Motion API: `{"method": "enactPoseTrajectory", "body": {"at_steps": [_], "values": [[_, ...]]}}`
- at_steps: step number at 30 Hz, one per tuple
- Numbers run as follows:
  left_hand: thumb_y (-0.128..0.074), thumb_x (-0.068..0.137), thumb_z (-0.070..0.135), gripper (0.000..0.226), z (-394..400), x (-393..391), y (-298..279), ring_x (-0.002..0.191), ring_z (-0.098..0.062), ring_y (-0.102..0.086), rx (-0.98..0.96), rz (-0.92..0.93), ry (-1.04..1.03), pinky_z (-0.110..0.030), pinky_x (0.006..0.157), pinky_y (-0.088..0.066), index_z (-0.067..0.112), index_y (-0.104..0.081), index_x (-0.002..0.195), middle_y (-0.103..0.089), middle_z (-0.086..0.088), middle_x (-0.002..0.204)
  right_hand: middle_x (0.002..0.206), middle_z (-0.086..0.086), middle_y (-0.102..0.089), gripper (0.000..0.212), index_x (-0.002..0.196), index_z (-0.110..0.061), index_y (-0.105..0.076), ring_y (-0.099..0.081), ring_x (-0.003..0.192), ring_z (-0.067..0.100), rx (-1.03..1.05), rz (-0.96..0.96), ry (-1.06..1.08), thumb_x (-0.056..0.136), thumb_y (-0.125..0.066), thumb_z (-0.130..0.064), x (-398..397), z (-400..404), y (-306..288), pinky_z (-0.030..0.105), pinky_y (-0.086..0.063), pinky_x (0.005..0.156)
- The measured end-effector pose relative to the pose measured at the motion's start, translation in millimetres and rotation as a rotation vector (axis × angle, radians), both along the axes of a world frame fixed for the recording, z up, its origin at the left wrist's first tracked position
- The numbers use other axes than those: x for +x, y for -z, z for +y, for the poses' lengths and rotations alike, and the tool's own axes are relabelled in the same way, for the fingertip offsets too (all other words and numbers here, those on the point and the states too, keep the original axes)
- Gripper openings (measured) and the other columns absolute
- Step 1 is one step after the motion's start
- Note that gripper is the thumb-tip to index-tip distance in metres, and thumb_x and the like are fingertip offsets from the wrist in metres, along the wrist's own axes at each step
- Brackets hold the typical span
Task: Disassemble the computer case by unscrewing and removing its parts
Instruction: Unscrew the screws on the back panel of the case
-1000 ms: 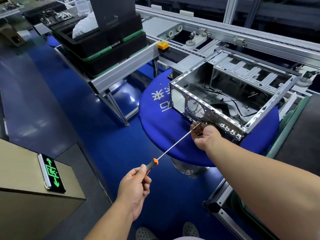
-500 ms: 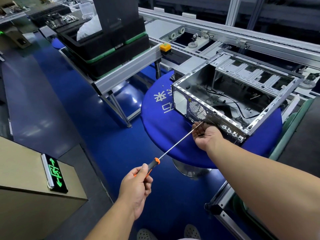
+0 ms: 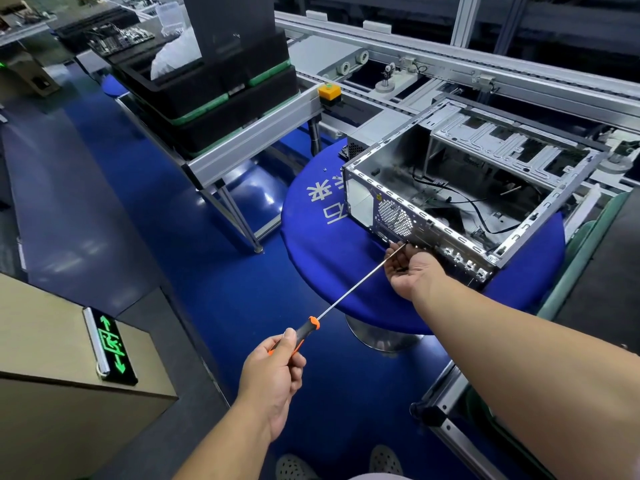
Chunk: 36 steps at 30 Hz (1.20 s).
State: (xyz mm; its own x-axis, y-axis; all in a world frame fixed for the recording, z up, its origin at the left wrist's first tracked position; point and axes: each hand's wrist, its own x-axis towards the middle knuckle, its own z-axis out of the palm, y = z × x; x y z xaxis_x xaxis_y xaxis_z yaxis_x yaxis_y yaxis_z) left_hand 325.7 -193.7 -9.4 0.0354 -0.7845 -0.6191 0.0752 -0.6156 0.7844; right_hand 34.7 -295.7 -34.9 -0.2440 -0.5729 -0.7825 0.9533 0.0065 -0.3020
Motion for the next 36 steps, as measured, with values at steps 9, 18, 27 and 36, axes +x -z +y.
{"method": "enactPoseTrajectory", "body": {"at_steps": [9,18,27,36], "values": [[-0.067,0.102,0.038,0.028,3,4,-3,0.055,-0.01,-0.05,-0.005,0.0,0.005,-0.023,0.048,-0.041,0.011,-0.07,0.108,-0.063,-0.005,0.072,0.07,0.002,-0.066,0.021,0.082,-0.007,-0.063,-0.061,0.065,0.015,0.001,-0.137,0.085,0.101,-0.058,-0.013,0,-5,-7,0.025,-0.051,0.066],[-0.067,0.103,0.037,0.026,8,17,-10,0.057,-0.011,-0.048,-0.024,0.046,-0.024,-0.024,0.05,-0.038,0.011,-0.069,0.104,-0.06,-0.006,0.073,0.056,0.001,-0.063,0.021,0.073,-0.008,-0.063,-0.06,0.047,0.011,-0.026,-0.194,0.169,0.092,-0.059,-0.002,6,-7,-7,0.021,-0.049,0.059],[-0.068,0.098,0.036,0.024,2,23,-19,0.055,-0.014,-0.047,-0.028,0.192,-0.097,-0.024,0.048,-0.037,0.013,-0.061,0.096,-0.058,-0.007,0.073,0.054,0.0,-0.065,0.019,0.074,-0.008,-0.064,-0.059,0.059,0.01,-0.027,-0.063,0.103,0.094,-0.063,-0.007,4,-2,3,0.019,-0.048,0.061],[-0.072,0.092,0.035,0.023,-15,23,-27,0.055,-0.015,-0.047,0.014,0.303,-0.129,-0.025,0.047,-0.036,0.015,-0.06,0.095,-0.057,-0.008,0.074,0.058,0.001,-0.068,0.015,0.08,-0.009,-0.066,-0.063,0.048,0.009,-0.091,-0.066,0.123,0.095,-0.065,-0.008,2,-3,16,0.017,-0.05,0.049]]}}
